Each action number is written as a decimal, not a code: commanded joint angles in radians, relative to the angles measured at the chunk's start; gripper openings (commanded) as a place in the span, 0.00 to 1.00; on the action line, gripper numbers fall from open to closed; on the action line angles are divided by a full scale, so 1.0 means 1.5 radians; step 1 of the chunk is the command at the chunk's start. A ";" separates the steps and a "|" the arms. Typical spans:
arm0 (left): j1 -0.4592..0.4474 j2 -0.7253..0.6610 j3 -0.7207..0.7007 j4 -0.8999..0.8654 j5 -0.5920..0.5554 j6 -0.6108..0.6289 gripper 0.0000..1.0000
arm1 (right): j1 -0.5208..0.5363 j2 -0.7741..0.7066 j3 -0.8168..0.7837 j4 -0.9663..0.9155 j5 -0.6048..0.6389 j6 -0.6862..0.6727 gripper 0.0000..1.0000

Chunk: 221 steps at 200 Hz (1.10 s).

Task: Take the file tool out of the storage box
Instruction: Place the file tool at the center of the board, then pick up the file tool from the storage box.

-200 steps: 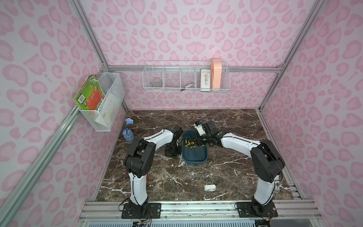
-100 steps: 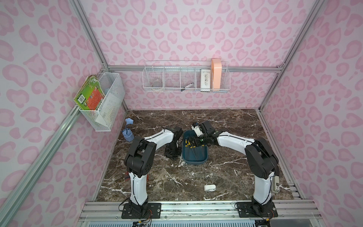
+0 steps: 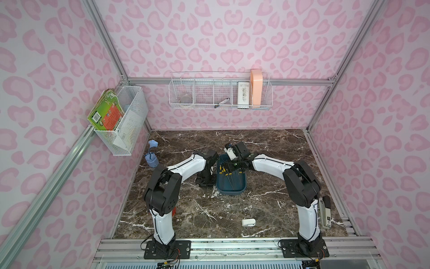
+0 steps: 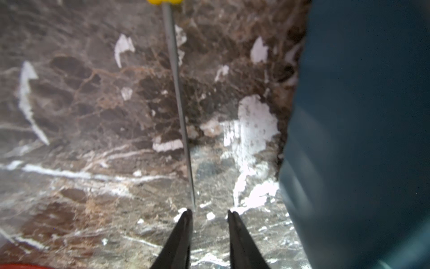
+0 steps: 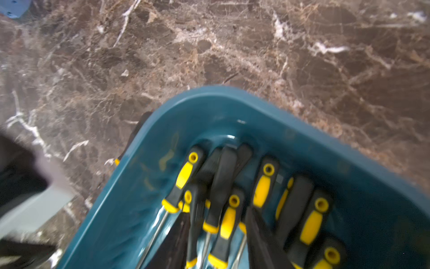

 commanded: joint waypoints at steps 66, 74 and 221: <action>-0.012 -0.165 -0.079 0.024 -0.045 -0.026 0.31 | 0.011 0.045 0.034 -0.034 0.072 -0.003 0.36; -0.014 -0.184 -0.090 0.039 -0.033 -0.026 0.31 | 0.013 0.045 0.029 -0.031 0.077 -0.004 0.37; -0.053 -0.279 -0.154 0.178 0.038 -0.004 0.32 | 0.012 0.061 0.029 -0.016 0.043 -0.007 0.15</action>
